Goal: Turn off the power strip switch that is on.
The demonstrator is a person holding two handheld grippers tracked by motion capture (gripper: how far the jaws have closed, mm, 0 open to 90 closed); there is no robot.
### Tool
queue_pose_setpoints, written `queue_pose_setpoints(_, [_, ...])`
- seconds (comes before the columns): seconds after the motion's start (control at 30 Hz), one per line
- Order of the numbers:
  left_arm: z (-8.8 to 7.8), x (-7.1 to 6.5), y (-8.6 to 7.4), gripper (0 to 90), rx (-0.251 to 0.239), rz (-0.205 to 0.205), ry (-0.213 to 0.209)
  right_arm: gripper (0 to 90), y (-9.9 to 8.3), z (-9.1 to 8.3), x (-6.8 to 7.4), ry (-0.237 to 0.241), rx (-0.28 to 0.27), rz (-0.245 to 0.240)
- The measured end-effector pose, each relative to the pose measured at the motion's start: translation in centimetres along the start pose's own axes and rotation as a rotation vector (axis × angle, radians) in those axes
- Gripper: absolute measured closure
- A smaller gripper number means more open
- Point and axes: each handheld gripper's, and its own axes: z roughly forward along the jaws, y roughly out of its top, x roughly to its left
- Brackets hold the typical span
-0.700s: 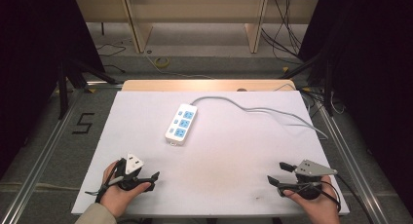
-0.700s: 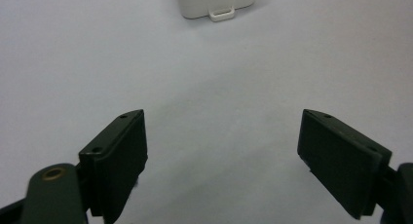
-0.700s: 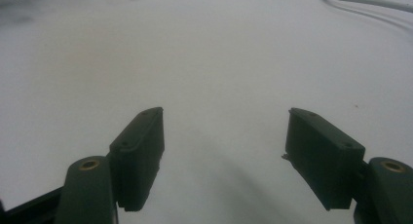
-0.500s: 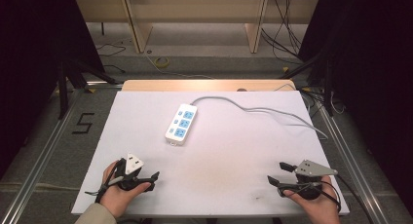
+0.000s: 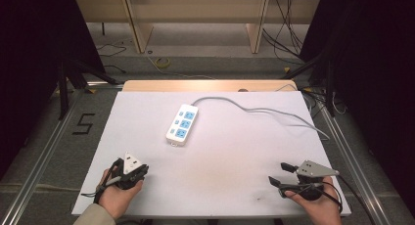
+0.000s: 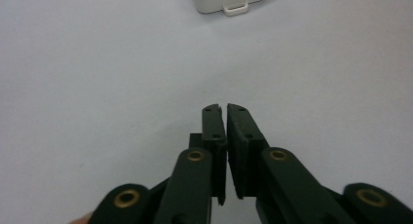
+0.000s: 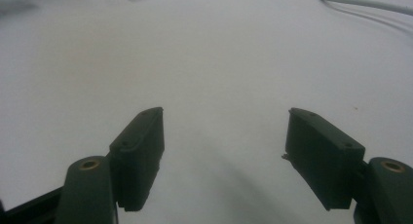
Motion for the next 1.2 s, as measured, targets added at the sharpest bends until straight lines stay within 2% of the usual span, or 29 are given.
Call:
queue_pose_setpoints(0.2, [-0.3,0.1,0.2,89.4,0.032,-0.035,-0.011,31.3,0.0,0.1,0.0,0.002,0.003,0.0])
queue_pose_setpoints(0.57, [-0.4,0.3,0.8,89.4,0.047,-0.094,-0.027,31.3,0.2,0.3,0.1,0.011,0.006,-0.005])
queue_pose_setpoints(1.2, [0.0,0.3,2.3,89.5,0.071,-0.091,-0.026,31.2,0.2,0.5,0.1,0.014,0.007,-0.006])
